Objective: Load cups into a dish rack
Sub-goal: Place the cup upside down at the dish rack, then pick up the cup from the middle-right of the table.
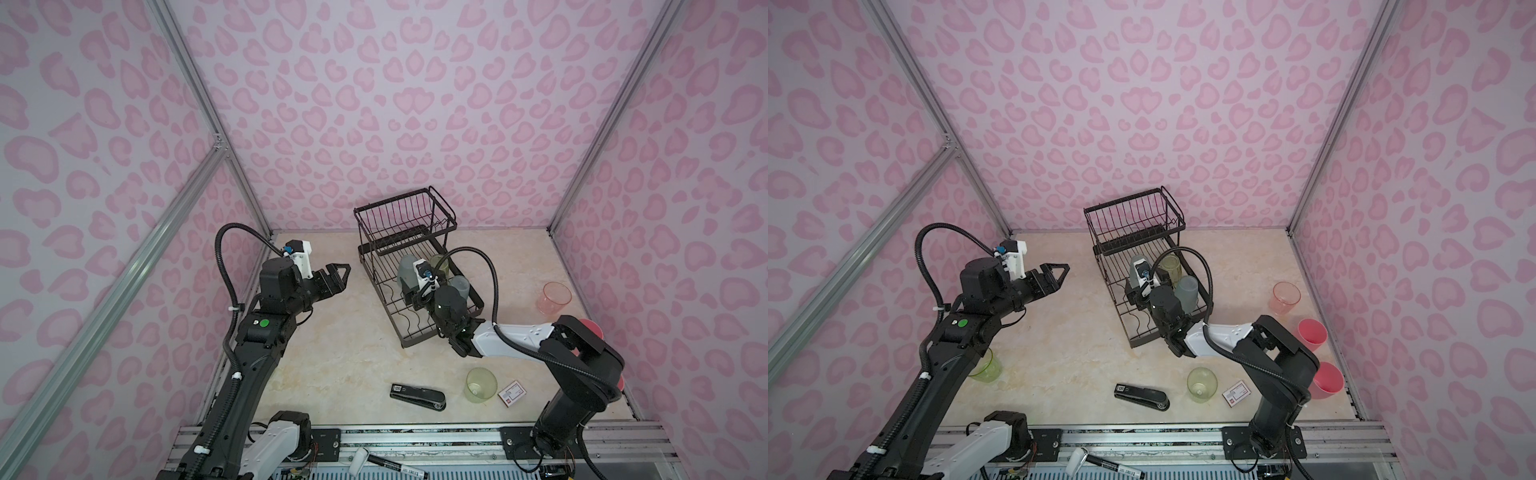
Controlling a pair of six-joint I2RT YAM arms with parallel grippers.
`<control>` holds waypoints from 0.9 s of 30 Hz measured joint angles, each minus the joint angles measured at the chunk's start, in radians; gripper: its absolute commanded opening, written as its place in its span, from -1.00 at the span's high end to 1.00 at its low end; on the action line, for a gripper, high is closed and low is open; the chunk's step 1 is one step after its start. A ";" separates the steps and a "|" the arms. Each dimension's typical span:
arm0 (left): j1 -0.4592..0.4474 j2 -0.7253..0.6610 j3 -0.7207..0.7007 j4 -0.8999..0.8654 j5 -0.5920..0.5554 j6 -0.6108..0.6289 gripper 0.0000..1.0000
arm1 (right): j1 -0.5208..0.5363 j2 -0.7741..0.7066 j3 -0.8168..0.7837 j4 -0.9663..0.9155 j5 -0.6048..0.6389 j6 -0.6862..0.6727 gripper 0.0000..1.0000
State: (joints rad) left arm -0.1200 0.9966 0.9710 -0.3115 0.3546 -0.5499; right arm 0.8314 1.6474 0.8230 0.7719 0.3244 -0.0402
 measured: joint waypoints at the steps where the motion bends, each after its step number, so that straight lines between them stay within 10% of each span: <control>1: 0.000 0.000 0.000 0.000 -0.005 0.000 -0.72 | 0.009 -0.037 -0.011 -0.031 0.014 0.006 -0.64; 14: -0.001 -0.011 -0.002 -0.001 -0.009 0.000 -0.71 | -0.044 -0.589 -0.090 -0.716 0.156 0.313 -0.52; 27: -0.079 -0.036 -0.003 -0.012 -0.032 0.031 -0.70 | -0.743 -0.655 0.129 -1.314 -0.145 0.542 -0.24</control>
State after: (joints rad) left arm -0.1986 0.9607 0.9684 -0.3233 0.3222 -0.5190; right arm 0.0879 0.9924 0.9520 -0.5419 0.1791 0.5022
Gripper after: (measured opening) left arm 0.852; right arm 0.642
